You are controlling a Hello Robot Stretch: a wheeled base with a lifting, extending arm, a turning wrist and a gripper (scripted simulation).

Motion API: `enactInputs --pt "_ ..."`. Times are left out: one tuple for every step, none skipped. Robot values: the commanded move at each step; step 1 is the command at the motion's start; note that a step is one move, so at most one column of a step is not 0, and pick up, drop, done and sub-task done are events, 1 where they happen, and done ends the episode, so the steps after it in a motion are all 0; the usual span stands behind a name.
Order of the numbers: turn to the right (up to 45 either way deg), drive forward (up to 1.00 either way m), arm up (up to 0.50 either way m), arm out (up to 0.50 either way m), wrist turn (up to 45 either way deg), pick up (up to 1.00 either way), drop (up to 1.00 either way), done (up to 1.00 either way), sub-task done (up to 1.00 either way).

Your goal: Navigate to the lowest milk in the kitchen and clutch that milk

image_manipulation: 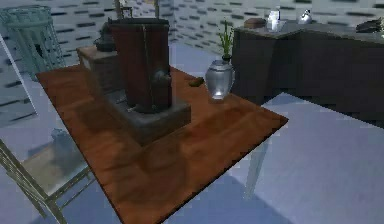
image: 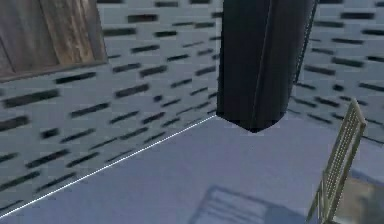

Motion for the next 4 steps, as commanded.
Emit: enactInputs --pt "0.0 0.30 0.00 0.00 0.0 0.00 0.00 0.00 0.00" --pt "24.0 0.00 0.00 0.00 0.0 0.00 0.00 0.00 0.00" --pt "0.0 0.75 0.00 0.00 0.0 0.00 0.00 0.00 0.00" --pt "15.0 0.00 0.00 0.00 0.0 0.00 0.00 0.00 0.00"
